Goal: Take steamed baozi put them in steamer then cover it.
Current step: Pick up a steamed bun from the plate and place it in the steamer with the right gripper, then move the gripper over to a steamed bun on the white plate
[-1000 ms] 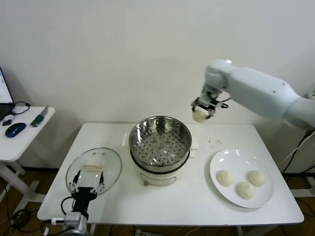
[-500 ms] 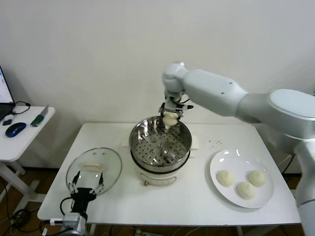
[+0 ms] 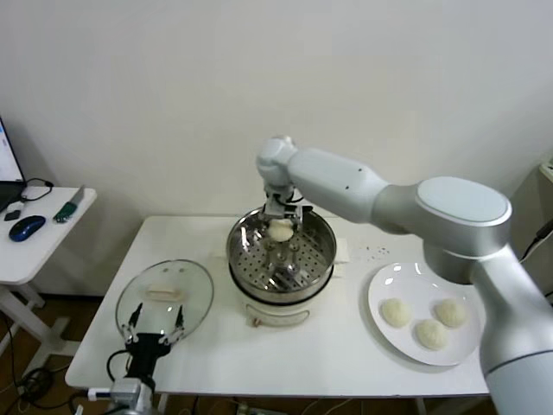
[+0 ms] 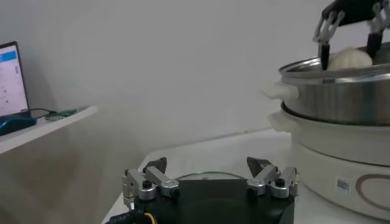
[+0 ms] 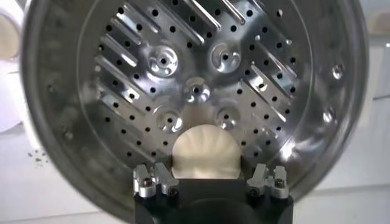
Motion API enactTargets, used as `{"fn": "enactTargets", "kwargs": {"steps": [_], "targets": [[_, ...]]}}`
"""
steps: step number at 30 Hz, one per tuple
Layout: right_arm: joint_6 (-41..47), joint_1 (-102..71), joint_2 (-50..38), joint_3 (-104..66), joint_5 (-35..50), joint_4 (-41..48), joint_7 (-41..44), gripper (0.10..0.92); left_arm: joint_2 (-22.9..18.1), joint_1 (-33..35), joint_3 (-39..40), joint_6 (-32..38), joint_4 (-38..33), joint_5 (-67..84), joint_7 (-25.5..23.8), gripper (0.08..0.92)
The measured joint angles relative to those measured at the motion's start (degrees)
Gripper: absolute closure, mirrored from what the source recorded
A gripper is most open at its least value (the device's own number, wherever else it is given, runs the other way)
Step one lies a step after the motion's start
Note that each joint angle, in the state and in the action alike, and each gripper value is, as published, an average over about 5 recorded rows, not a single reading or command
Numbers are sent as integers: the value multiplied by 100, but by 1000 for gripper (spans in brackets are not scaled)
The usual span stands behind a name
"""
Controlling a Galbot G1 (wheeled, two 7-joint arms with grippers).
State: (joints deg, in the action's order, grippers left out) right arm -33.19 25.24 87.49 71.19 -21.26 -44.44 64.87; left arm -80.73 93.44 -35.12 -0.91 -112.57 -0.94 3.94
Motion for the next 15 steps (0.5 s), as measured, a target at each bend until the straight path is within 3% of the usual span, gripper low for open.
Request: {"fn": "enactTargets", "kwargs": {"steps": [5,15], "targets": [[-17,-84,79,-24,-50,154,-7,210,-19,-3,-7,-2,-11,4,0,177],[24,42,-52,-159,100,66,77,202,-25,15,-17,2,-15,1,9,177]]}}
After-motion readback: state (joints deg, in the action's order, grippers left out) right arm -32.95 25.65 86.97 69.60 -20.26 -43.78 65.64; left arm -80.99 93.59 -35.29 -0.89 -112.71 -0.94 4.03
